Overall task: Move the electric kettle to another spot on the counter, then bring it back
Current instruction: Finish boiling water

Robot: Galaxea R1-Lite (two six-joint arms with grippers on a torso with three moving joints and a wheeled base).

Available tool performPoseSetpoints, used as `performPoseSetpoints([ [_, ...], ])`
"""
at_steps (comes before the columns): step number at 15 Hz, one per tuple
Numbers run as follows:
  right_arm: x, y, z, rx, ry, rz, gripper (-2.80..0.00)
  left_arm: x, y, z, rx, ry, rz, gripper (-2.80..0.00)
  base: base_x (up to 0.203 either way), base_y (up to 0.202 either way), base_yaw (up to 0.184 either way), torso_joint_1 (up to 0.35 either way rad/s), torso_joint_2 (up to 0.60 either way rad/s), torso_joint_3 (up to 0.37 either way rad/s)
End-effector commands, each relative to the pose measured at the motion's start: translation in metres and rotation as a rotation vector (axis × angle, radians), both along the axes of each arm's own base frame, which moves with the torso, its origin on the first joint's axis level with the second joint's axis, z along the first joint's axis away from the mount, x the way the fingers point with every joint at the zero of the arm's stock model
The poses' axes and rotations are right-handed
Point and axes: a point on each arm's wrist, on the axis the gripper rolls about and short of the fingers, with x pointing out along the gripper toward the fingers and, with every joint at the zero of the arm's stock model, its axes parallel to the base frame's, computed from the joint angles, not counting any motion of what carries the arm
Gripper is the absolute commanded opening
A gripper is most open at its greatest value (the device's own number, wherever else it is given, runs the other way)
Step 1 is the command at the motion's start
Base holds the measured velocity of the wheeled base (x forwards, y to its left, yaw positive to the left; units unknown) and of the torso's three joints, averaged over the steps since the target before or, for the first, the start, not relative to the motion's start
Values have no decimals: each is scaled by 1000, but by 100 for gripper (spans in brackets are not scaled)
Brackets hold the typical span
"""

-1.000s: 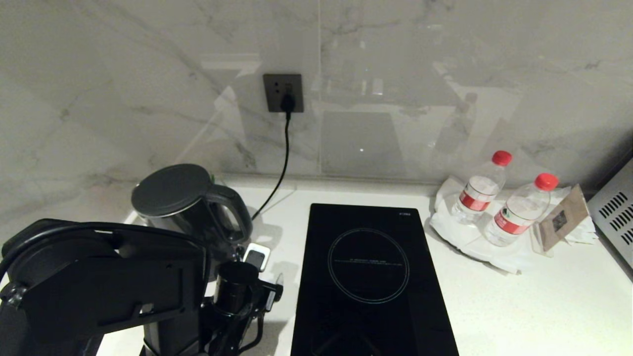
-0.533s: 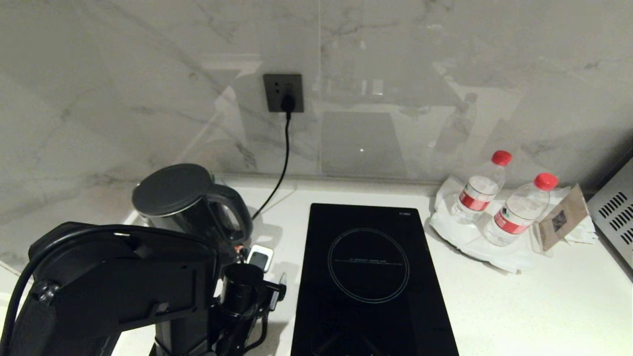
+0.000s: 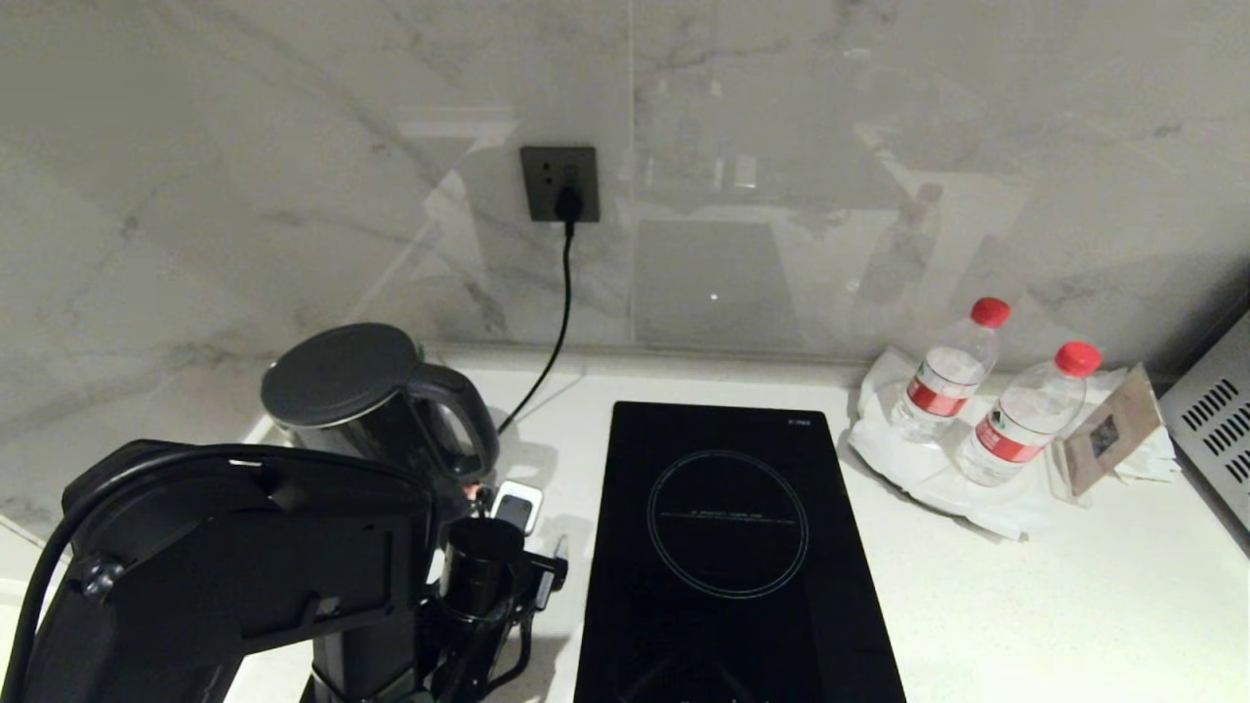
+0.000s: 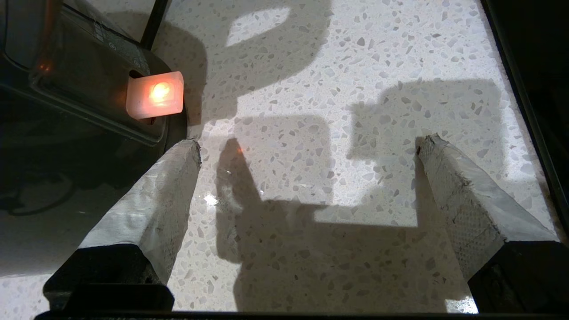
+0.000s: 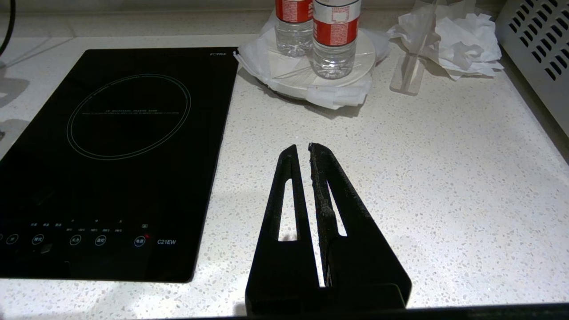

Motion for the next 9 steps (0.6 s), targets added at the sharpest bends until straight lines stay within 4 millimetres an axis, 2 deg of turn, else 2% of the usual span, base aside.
performPoseSetpoints([
  [1,0,0,0,0,0,0,-280,-4,-2,0,-2,0,-10,0,0,0,0,0,0,0],
  [3,0,0,0,0,-1,-1,-280,-11,-6,-2,4,12,-25,0,0,0,0,0,0,0],
  [9,0,0,0,0,-1,0,-280,-8,-8,-1,-1,3,-24,0,0,0,0,0,0,0],
])
